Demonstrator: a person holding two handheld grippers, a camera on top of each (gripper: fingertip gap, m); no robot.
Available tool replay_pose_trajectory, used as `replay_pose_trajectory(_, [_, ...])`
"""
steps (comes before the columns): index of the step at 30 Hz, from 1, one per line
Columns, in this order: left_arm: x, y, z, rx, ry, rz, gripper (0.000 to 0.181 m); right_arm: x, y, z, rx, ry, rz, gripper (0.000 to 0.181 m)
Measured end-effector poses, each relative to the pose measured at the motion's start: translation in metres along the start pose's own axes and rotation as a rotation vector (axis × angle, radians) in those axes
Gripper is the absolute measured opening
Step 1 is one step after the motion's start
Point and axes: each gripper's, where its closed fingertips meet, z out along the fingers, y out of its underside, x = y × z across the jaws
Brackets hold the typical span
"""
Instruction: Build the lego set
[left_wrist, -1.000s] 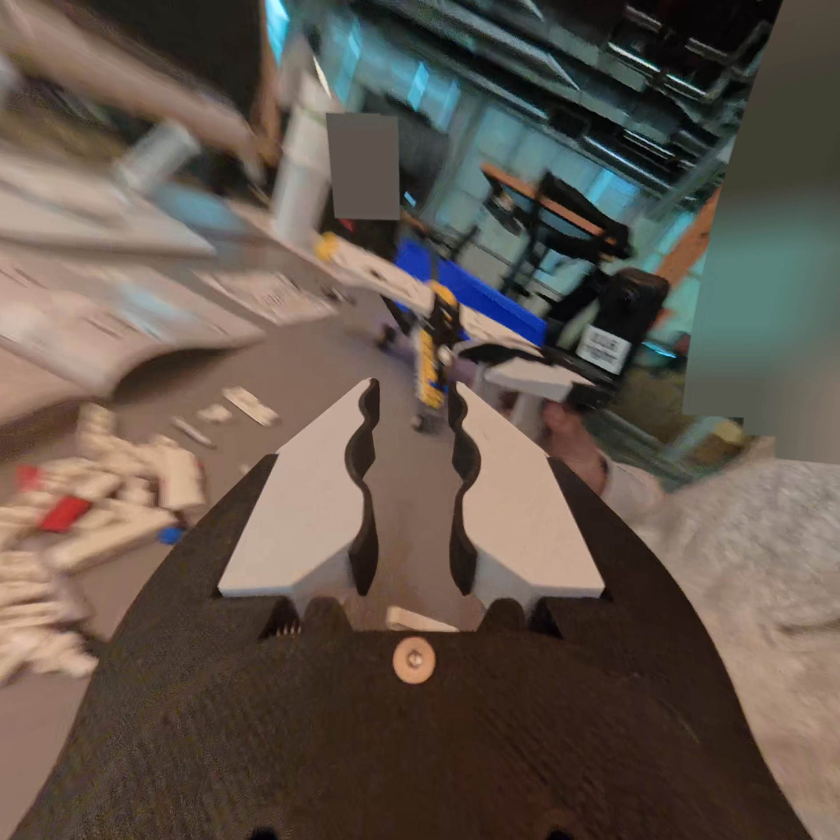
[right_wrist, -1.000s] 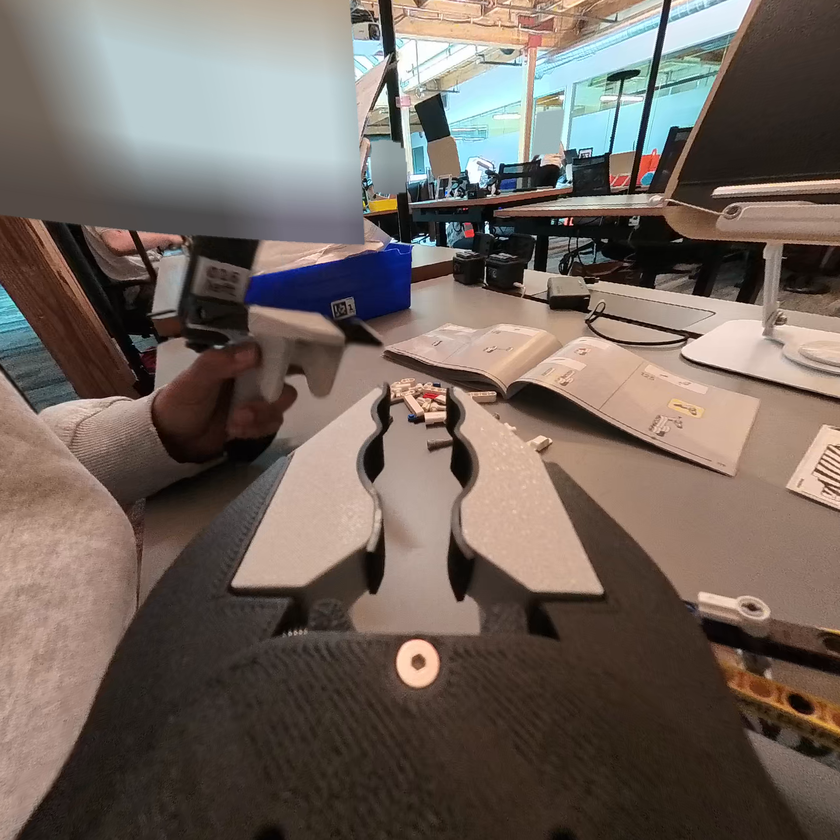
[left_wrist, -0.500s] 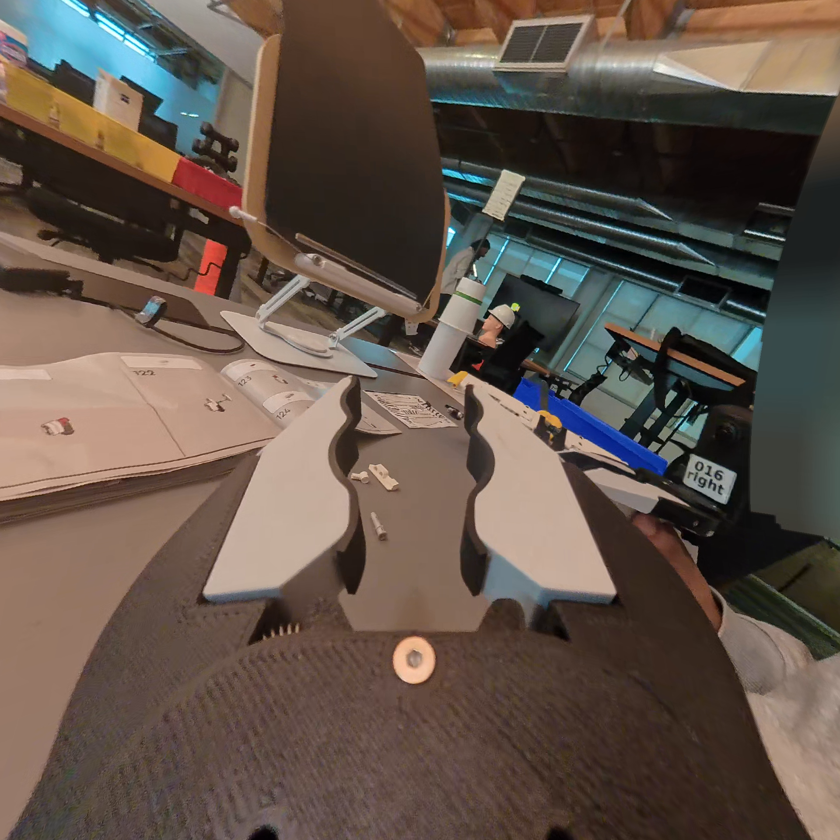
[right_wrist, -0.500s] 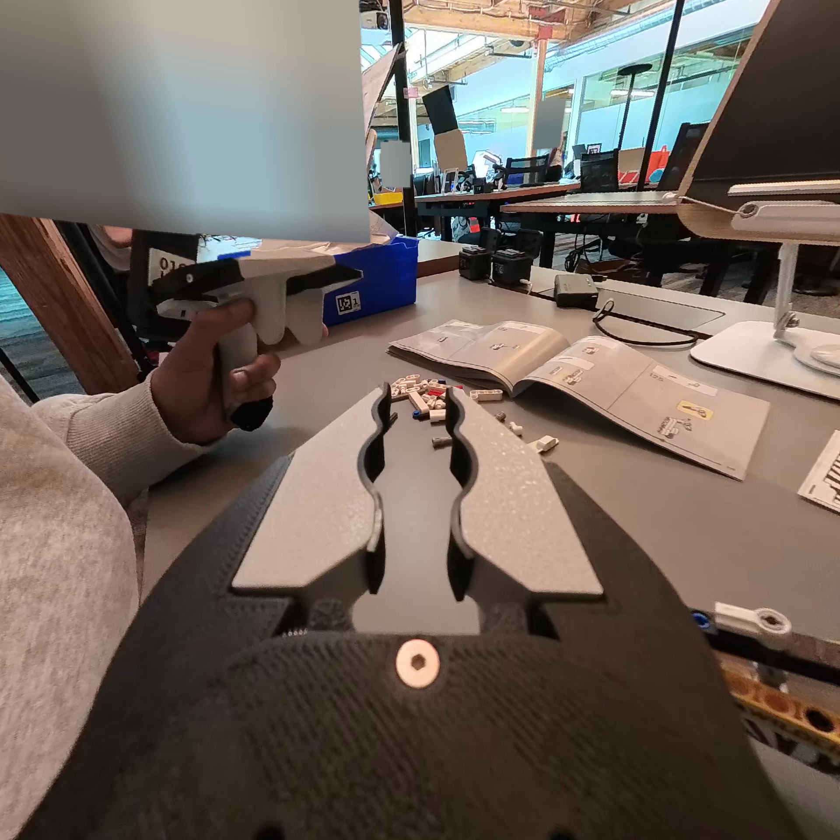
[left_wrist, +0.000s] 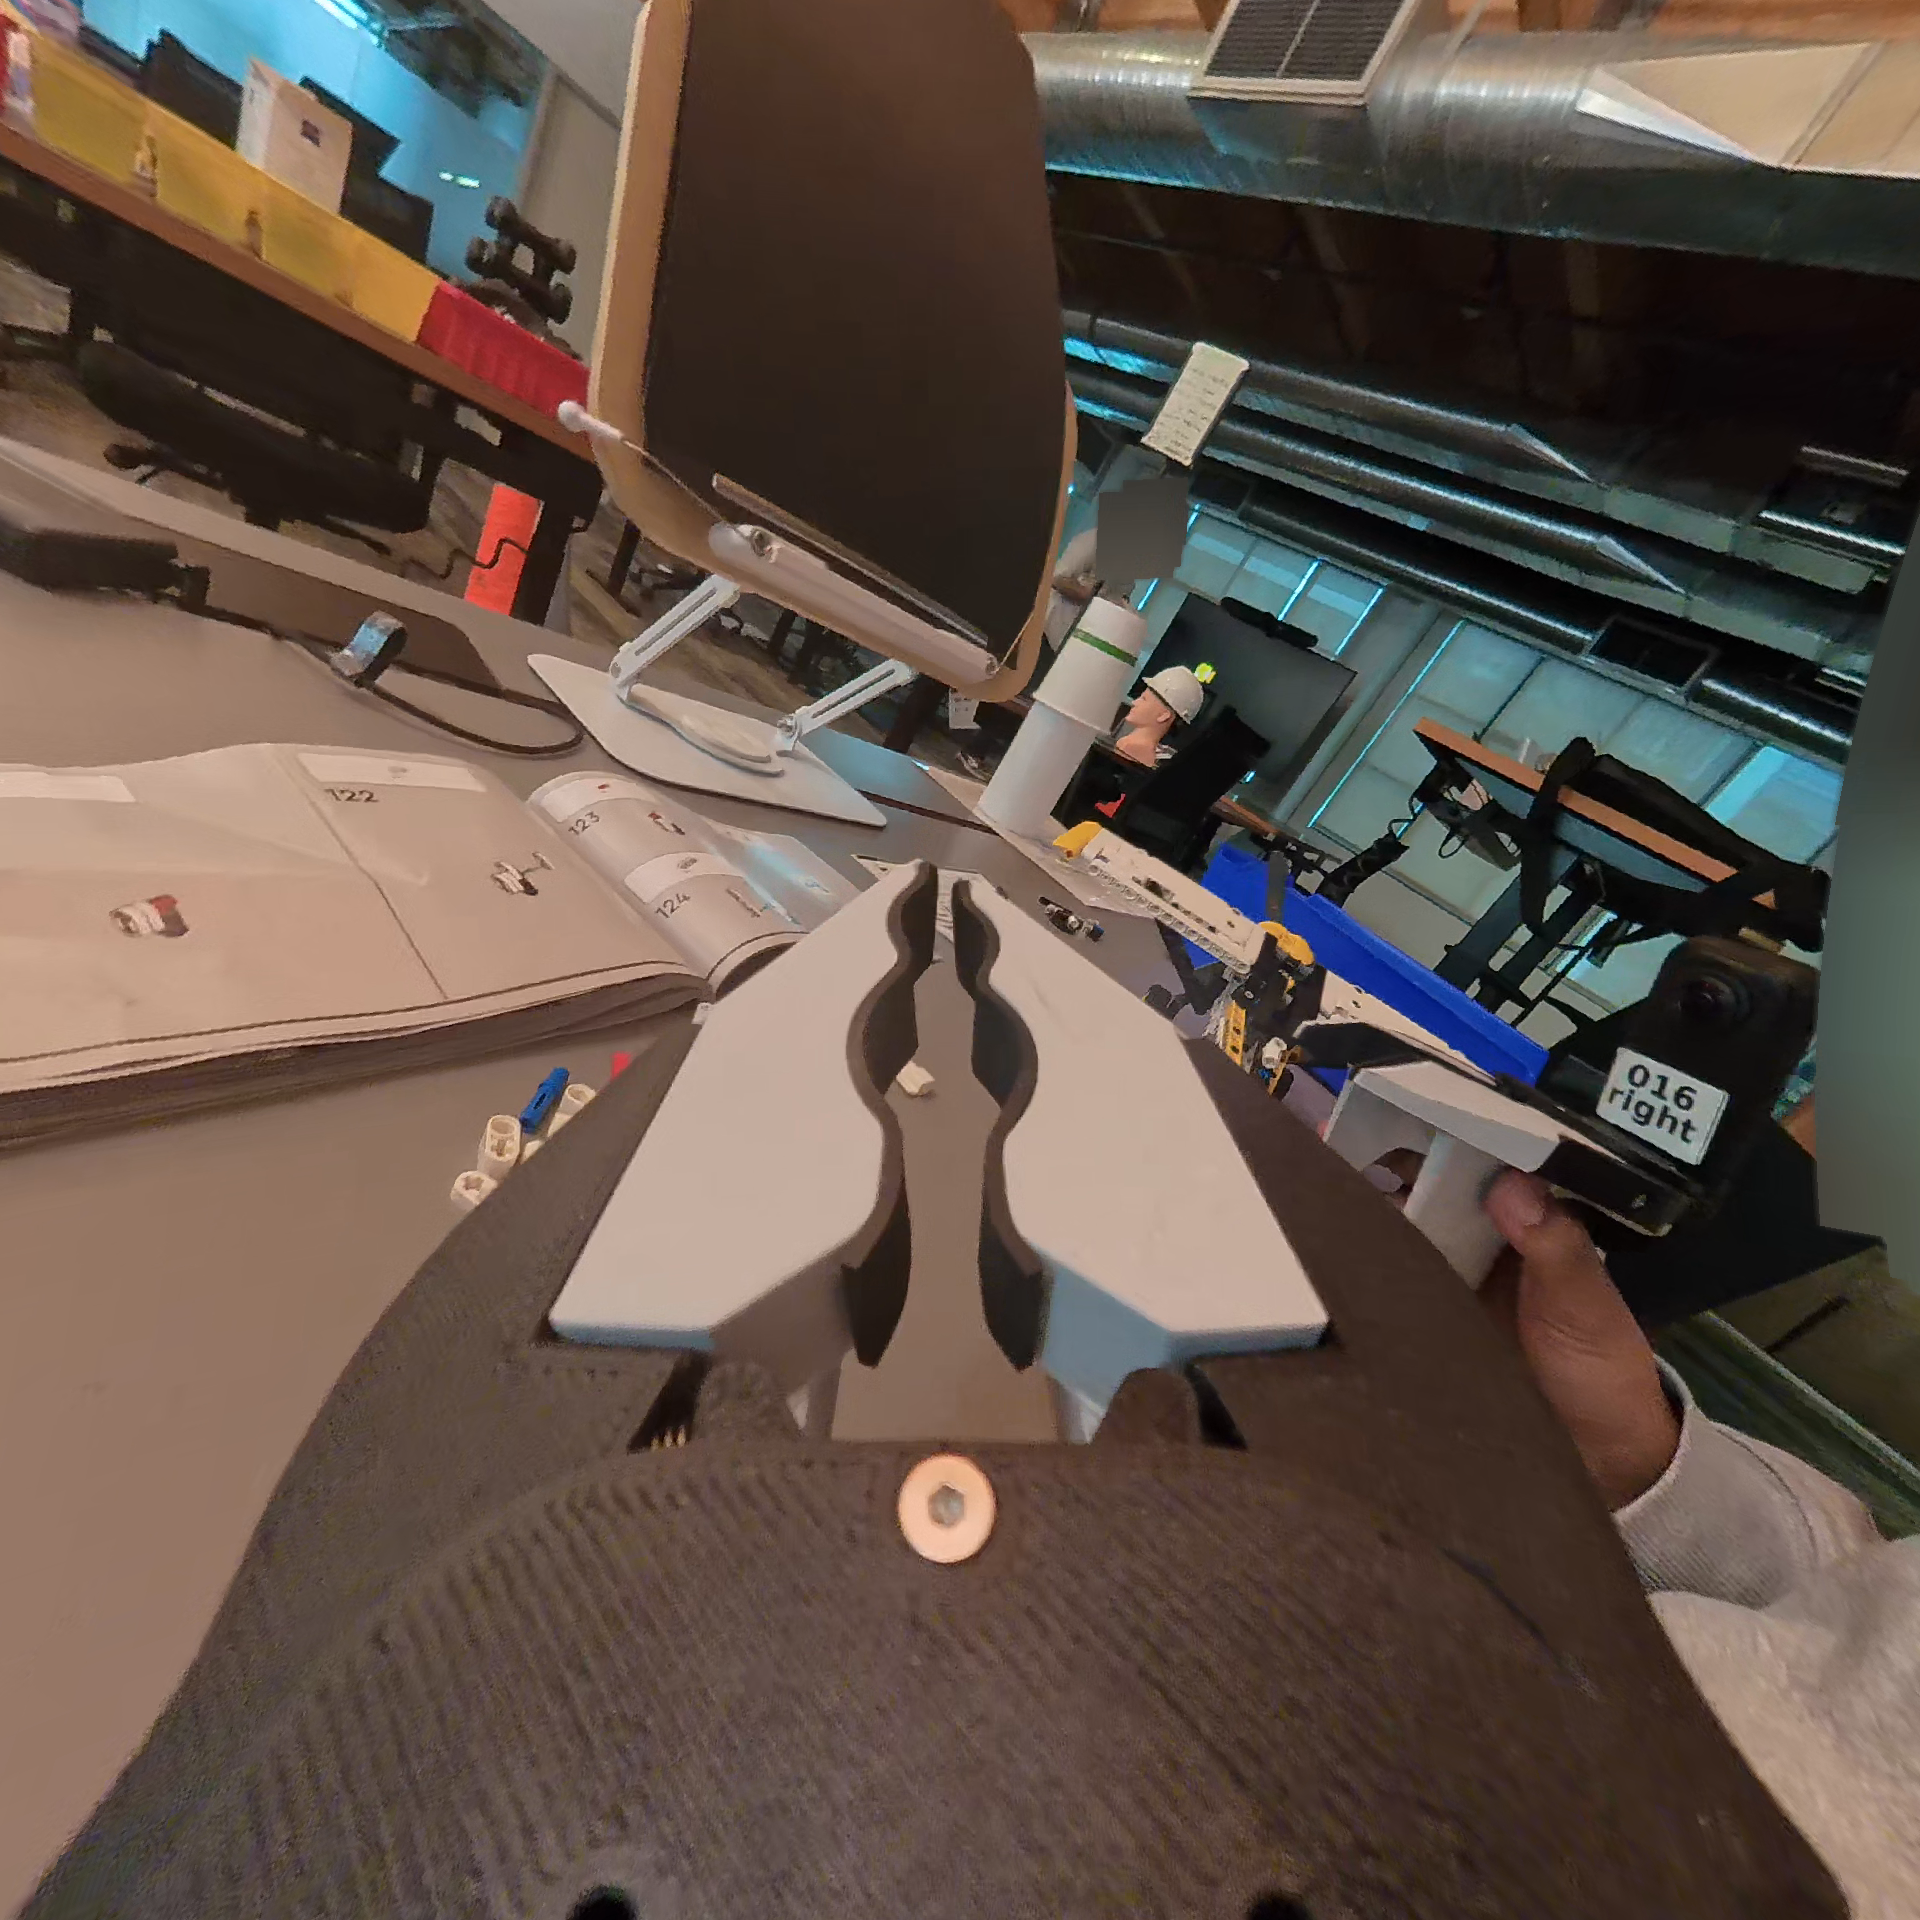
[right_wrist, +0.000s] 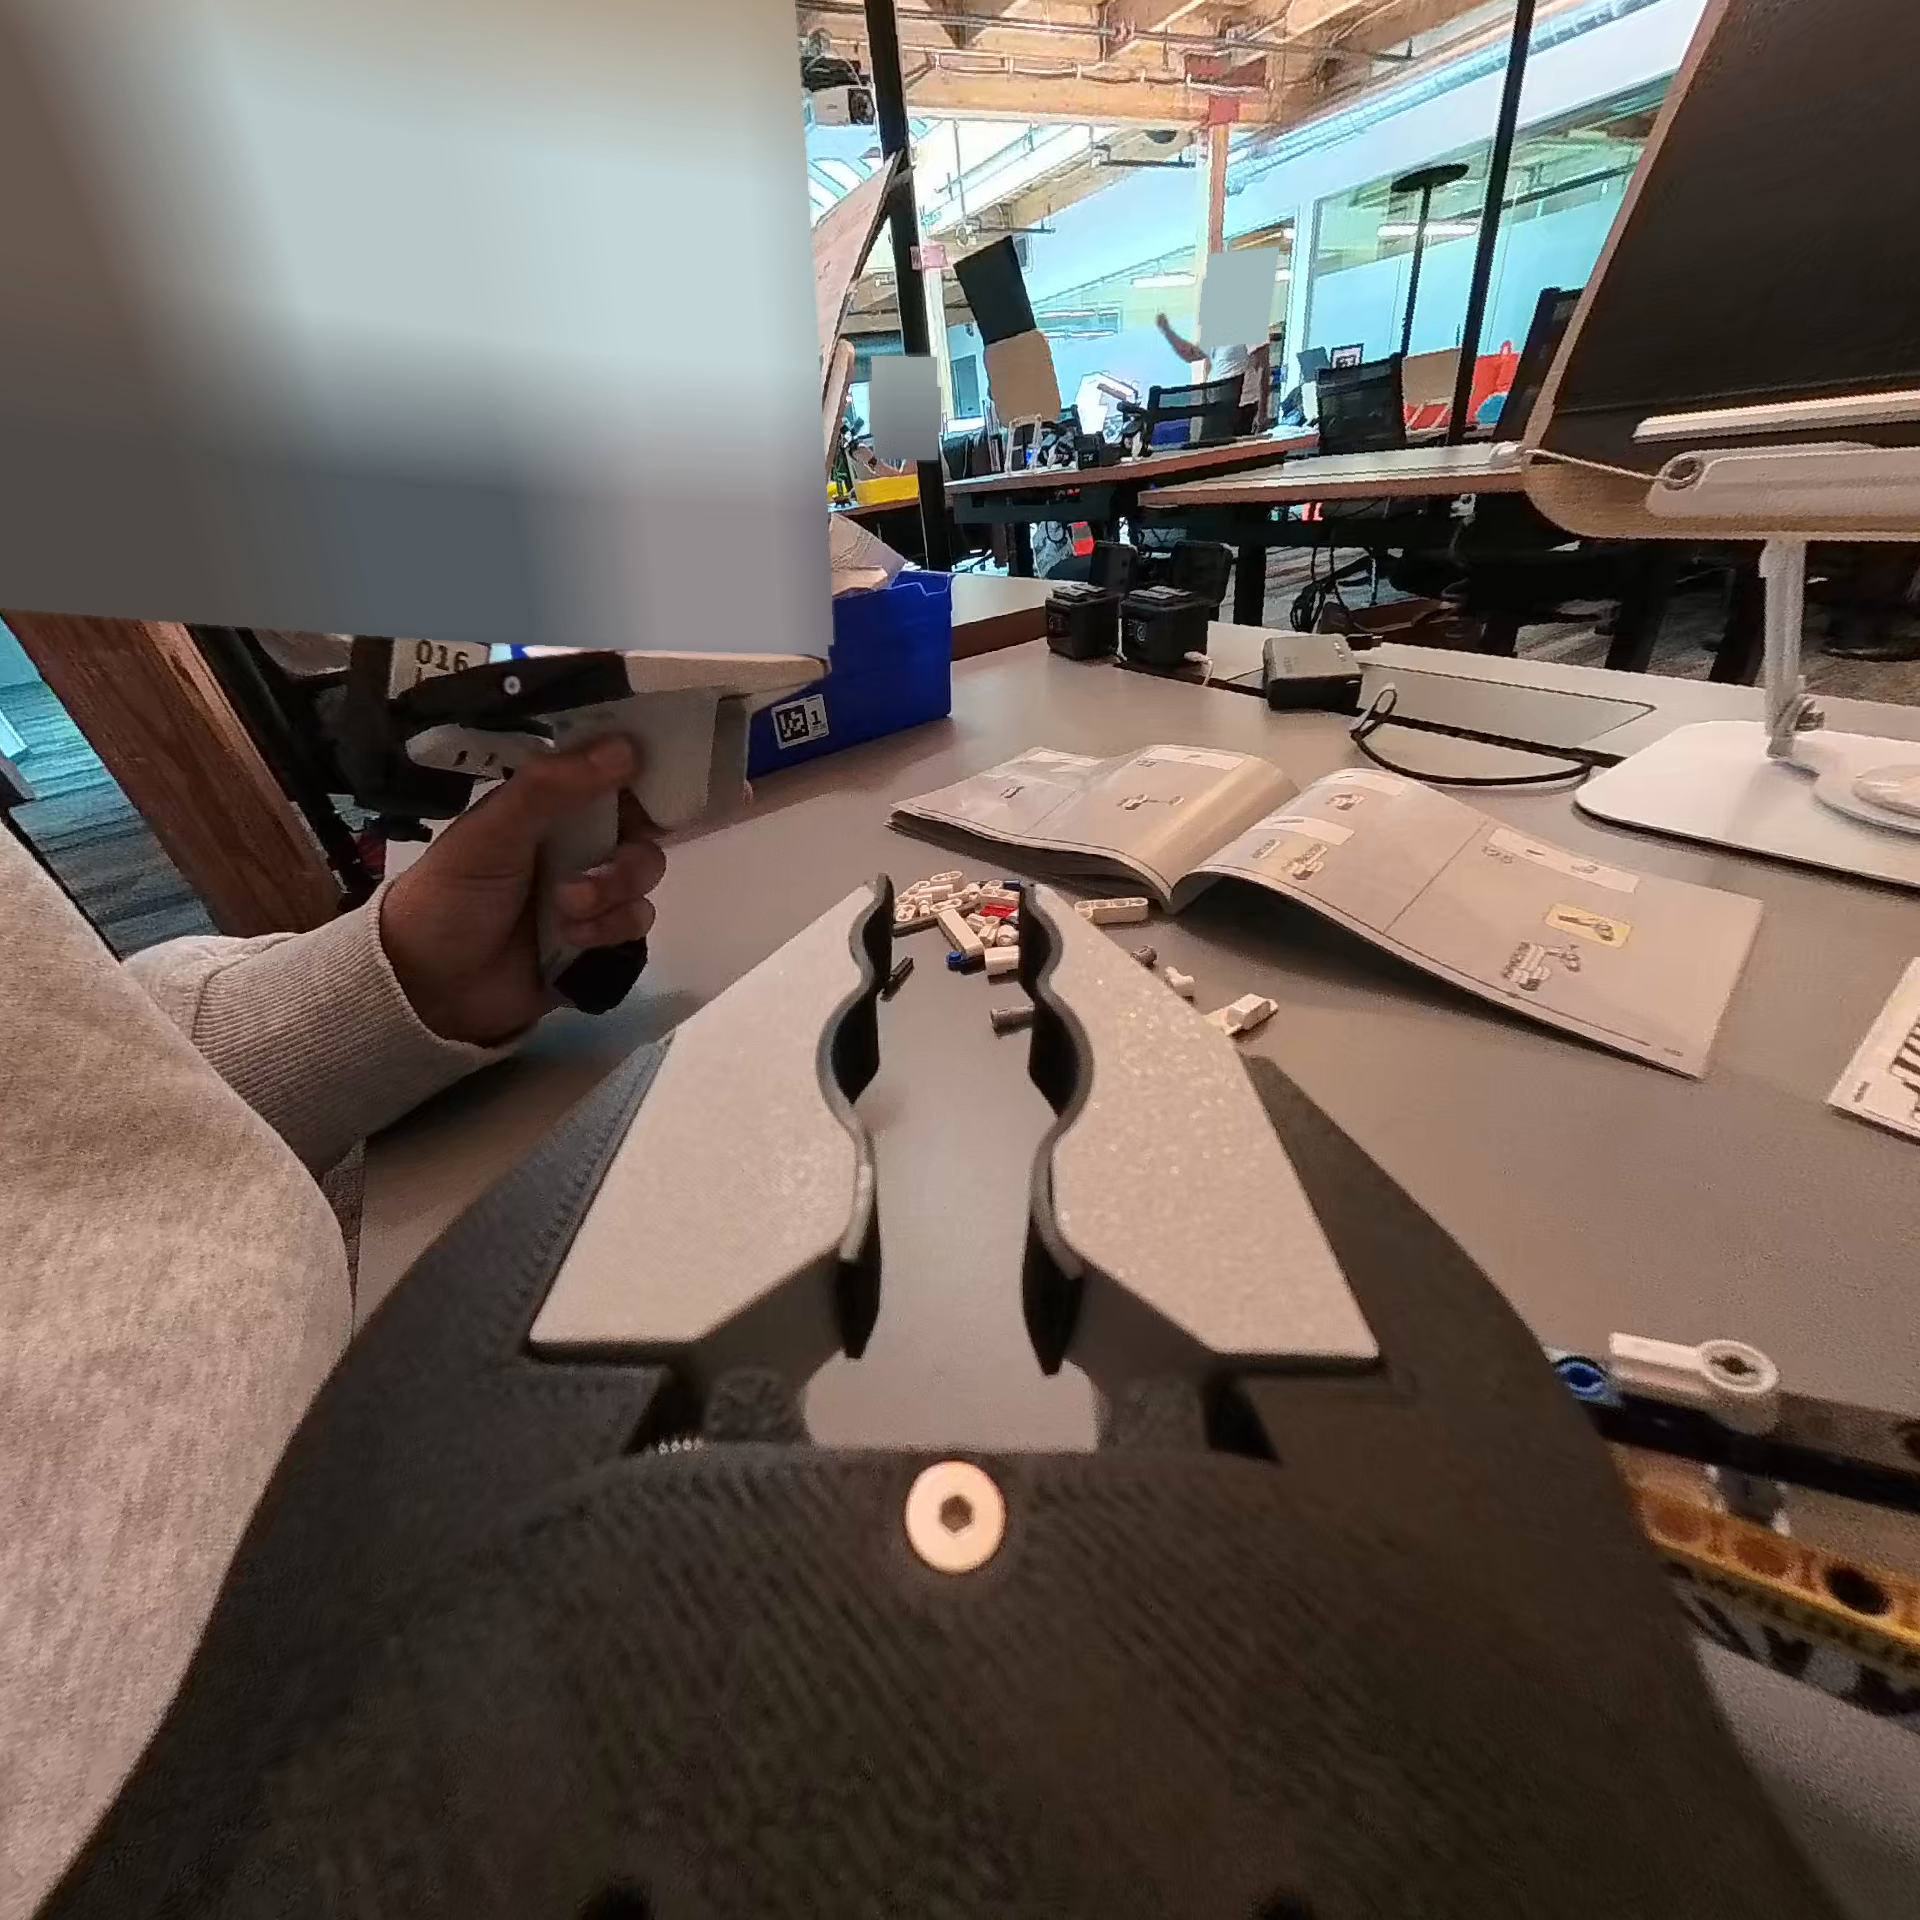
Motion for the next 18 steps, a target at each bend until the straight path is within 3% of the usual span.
replay_pose_trajectory(18, [-0.0096,-0.0035,-0.0016,0.03,-0.027,-0.041,0.019,-0.001,0.0019,0.0017,-0.014,0.005,-0.014,0.023])
